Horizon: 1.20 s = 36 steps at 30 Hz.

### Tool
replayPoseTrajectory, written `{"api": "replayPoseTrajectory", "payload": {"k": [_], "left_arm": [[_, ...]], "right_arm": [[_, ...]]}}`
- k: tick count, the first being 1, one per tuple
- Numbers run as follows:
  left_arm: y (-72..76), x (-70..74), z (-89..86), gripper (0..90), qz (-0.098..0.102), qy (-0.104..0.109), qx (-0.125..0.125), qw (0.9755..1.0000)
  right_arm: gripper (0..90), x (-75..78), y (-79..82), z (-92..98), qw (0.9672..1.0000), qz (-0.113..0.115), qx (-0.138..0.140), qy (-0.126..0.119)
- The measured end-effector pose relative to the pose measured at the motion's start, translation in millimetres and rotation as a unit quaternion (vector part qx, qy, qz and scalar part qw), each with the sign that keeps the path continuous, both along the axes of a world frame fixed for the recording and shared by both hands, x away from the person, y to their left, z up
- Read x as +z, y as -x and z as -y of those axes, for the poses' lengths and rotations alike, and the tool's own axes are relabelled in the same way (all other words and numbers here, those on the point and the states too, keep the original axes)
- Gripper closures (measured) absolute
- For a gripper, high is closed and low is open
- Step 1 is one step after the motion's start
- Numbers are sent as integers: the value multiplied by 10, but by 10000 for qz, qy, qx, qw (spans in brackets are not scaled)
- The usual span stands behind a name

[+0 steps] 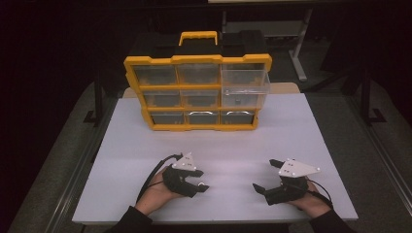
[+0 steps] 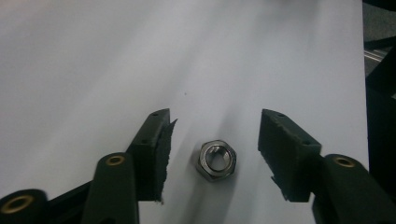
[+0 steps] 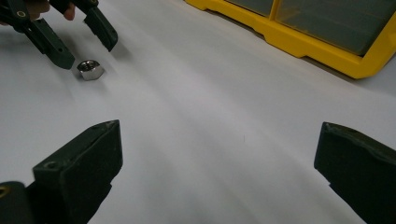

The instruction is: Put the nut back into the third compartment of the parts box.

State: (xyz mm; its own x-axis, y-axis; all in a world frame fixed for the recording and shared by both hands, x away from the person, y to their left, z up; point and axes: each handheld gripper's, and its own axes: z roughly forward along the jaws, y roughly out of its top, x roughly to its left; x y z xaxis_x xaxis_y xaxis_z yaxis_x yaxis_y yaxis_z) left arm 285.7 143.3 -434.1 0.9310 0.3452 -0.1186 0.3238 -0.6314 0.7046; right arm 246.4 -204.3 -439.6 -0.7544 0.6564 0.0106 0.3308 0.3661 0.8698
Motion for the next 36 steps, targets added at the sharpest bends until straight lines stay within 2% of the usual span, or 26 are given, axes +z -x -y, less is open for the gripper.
{"api": "replayPoseTrajectory", "payload": {"k": [5, 8, 12, 16, 18, 21, 22, 25, 26, 28, 36], "left_arm": [[-5, -29, 4, 516, -29, -111, -59, 9999], [-2, -38, 11, 573, -53, -105, -73, 9999], [5, -52, 26, 608, -90, -183, -149, 9997], [6, -79, 44, 632, -70, -229, -158, 9996], [5, -81, 44, 651, -41, -323, -204, 9993], [11, -87, 49, 674, -9, -291, -163, 9994], [7, -80, 42, 676, 53, -393, -225, 9990], [20, -89, 54, 685, 26, -302, -148, 9994], [5, -80, 42, 689, 58, -401, -226, 9989], [12, -89, 51, 694, -8, -290, -150, 9995], [-11, -84, 41, 700, -136, -205, -60, 9997]], "right_arm": [[6, -1, -2, -5, 10000, -1, 5, 23], [6, -3, 0, -8, 10000, -8, 5, 19], [6, -3, -1, -9, 10000, -11, 3, 16], [6, -3, -1, -7, 10000, -4, 4, 21], [6, -2, -2, -6, 10000, -4, 1, 21], [6, -3, -1, -6, 10000, -2, 4, 22], [6, -3, -2, -7, 10000, -4, 3, 23], [6, -4, -1, -9, 10000, -11, 5, 23], [6, -3, -1, -9, 10000, -9, 7, 24], [6, -3, -1, -9, 10000, -8, 5, 24], [6, 0, 2, -9, 10000, -10, 6, 31]]}}
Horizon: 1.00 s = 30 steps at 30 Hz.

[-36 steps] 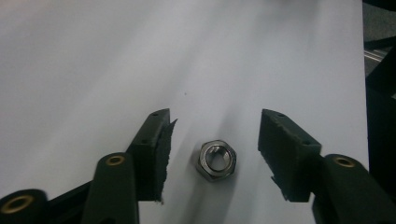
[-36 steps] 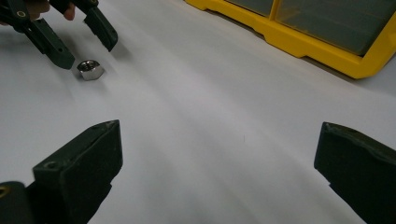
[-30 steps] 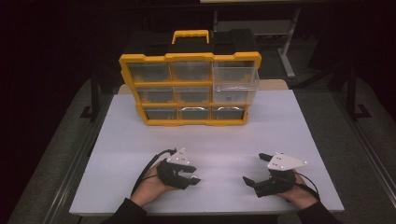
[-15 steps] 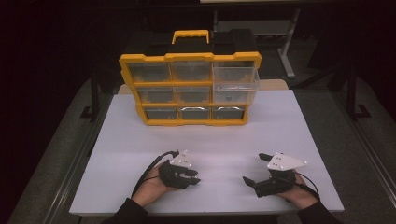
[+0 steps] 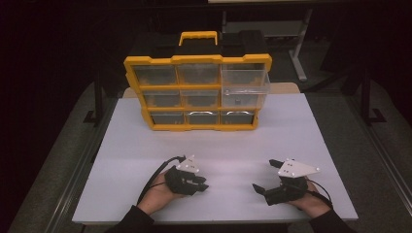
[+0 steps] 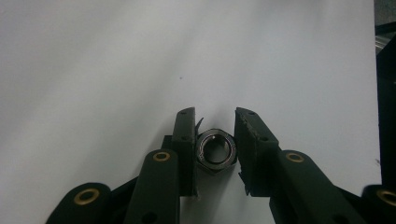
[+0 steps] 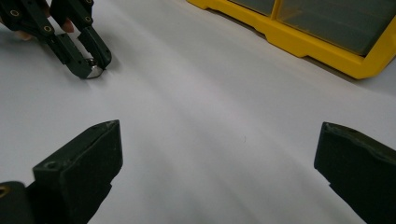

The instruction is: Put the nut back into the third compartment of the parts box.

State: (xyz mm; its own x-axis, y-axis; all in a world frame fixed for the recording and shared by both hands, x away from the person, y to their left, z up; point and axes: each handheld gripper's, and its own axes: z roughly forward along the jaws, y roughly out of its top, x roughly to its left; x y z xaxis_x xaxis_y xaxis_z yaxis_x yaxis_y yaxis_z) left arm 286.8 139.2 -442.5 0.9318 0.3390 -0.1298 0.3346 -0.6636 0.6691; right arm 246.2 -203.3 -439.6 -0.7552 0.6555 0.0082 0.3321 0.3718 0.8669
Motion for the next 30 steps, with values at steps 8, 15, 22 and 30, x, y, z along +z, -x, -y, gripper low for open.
{"api": "replayPoseTrajectory", "payload": {"k": [8, 15, 22, 30], "left_arm": [[-28, 38, -29, 700, -112, 132, 66, 9998], [-49, 120, -40, 700, -200, 250, 110, 9994], [-67, 185, -53, 700, -250, 254, 71, 9993], [-67, 313, -33, 700, -316, 447, 144, 9984]], "right_arm": [[6, 3, -3, -6, 10000, 0, -2, -15], [6, 4, -3, -4, 10000, 0, -10, -22], [6, 1, -7, -12, 10000, 26, 24, 7], [6, 9, -6, -11, 10000, 32, 10, -12]]}}
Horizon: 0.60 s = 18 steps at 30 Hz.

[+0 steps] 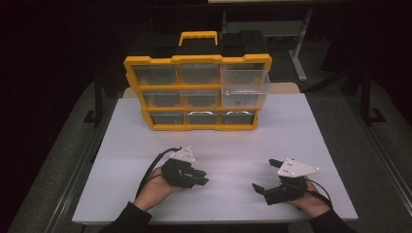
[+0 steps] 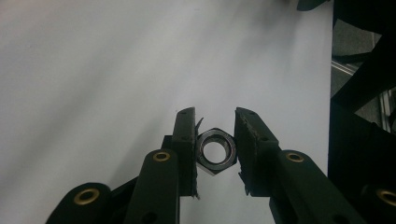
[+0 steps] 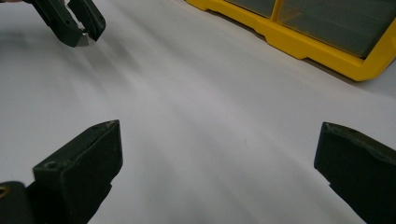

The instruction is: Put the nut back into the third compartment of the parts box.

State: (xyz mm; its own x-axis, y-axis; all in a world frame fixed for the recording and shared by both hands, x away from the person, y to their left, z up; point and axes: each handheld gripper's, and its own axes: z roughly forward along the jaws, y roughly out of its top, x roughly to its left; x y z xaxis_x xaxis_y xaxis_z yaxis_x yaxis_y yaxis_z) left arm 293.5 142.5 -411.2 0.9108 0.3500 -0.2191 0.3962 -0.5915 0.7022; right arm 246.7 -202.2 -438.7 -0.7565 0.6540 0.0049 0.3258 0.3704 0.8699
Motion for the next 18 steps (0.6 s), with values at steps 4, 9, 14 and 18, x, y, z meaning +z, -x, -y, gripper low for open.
{"api": "replayPoseTrajectory", "payload": {"k": [4, 9, 14, 18], "left_arm": [[-20, 54, 3, 700, -5, -10, -19, 10000], [-45, 145, 0, 700, -31, 68, -4, 10000], [-83, 236, -14, 700, -21, 95, -40, 9999], [-119, 314, -36, 700, -38, 147, -50, 9999]], "right_arm": [[6, 2, -1, 2, 10000, 10, -2, -12], [6, 2, -2, 5, 10000, 5, -11, -24], [6, 2, -2, 3, 10000, 7, -6, -23], [6, 2, -4, 2, 10000, 7, -12, -24]]}}
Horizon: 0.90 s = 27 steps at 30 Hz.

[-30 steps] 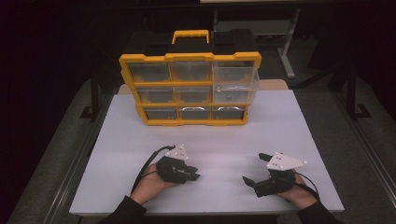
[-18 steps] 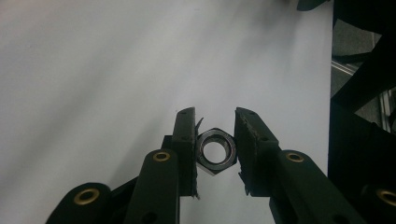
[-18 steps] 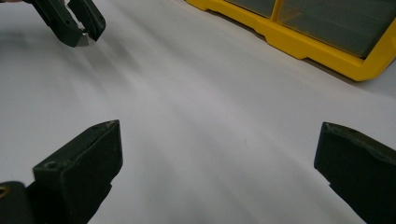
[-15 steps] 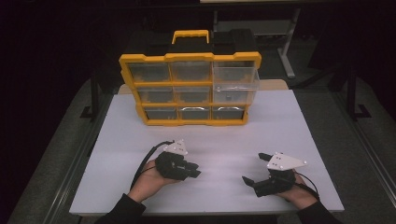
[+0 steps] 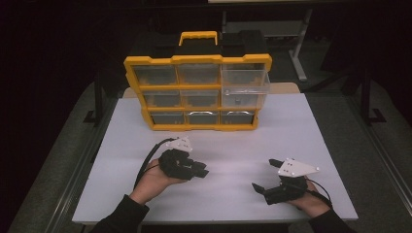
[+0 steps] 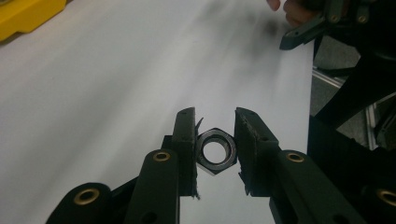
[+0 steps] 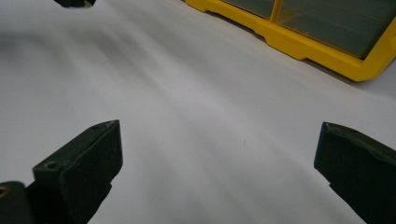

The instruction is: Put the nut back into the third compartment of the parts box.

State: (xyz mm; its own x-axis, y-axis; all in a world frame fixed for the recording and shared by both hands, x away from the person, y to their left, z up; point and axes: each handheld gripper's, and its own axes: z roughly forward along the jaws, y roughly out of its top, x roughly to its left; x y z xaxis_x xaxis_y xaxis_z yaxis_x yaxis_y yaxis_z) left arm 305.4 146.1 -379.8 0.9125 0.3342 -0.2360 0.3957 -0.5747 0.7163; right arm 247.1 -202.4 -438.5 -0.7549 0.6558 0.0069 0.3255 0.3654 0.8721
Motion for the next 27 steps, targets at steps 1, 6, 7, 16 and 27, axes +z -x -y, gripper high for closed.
{"api": "replayPoseTrajectory", "payload": {"k": [1, 6, 7, 16, 27], "left_arm": [[-2, 24, 4, 700, 5, 27, 24, 10000], [-31, 125, 25, 700, 29, 44, -8, 10000], [-34, 146, 27, 700, 14, 28, -6, 10000], [-102, 378, 75, 700, 43, 72, -56, 9999], [-191, 654, 103, 700, 108, 133, -128, 9998]], "right_arm": [[6, 0, -1, 0, 10000, 0, -1, -3], [6, 1, 0, 1, 10000, 2, 0, -6], [6, 1, 0, 2, 10000, 6, -3, -9], [6, 5, 1, 9, 10000, -3, -16, -18], [6, 9, 2, 9, 10000, 23, -22, -21]]}}
